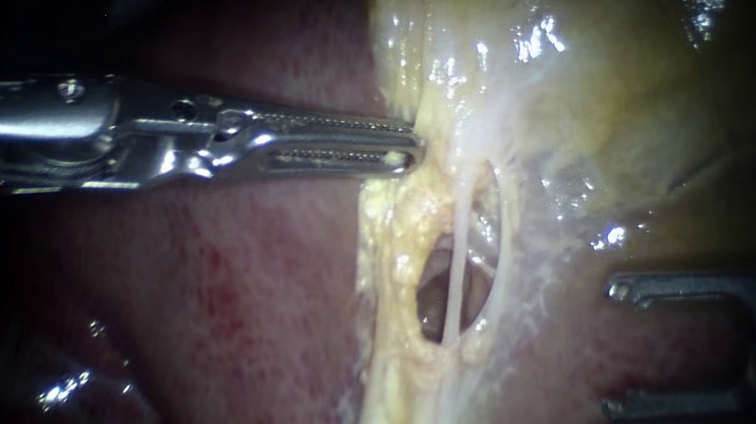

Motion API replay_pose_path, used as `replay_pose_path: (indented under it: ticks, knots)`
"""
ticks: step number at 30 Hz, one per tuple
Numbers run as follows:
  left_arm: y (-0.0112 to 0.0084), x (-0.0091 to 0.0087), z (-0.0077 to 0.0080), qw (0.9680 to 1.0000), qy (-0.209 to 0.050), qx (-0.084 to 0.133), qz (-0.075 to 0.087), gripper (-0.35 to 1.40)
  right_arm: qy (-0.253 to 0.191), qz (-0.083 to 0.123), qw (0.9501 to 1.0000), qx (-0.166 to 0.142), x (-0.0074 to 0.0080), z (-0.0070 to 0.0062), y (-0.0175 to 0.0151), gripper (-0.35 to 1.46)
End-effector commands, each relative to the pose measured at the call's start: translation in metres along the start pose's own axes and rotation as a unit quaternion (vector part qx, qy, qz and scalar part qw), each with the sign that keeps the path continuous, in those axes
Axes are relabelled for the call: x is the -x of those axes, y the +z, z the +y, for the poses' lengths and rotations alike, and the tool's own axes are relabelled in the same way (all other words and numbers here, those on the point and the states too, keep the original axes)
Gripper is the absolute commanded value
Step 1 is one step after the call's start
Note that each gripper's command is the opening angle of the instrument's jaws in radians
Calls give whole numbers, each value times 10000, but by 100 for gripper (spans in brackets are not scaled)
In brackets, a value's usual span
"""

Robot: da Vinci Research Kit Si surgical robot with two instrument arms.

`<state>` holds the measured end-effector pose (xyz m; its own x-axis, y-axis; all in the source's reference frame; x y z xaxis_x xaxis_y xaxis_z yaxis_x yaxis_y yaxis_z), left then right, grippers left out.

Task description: Grabbing gallbladder

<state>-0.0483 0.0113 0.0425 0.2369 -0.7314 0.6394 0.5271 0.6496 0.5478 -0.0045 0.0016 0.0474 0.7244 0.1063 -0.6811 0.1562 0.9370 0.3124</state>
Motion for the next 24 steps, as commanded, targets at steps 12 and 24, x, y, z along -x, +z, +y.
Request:
replay_pose_path:
  ticks: [12, 24]
  knots:
    - [-2, 1, -3, 10000, -15, 18, -7, -31, -4, 2, 10000, -2, 0, 0, 0, 49]
    - [-2, 1, -4, 10000, -20, 10, 26, -33, -3, 1, 10000, -2, 0, 0, 0, 48]
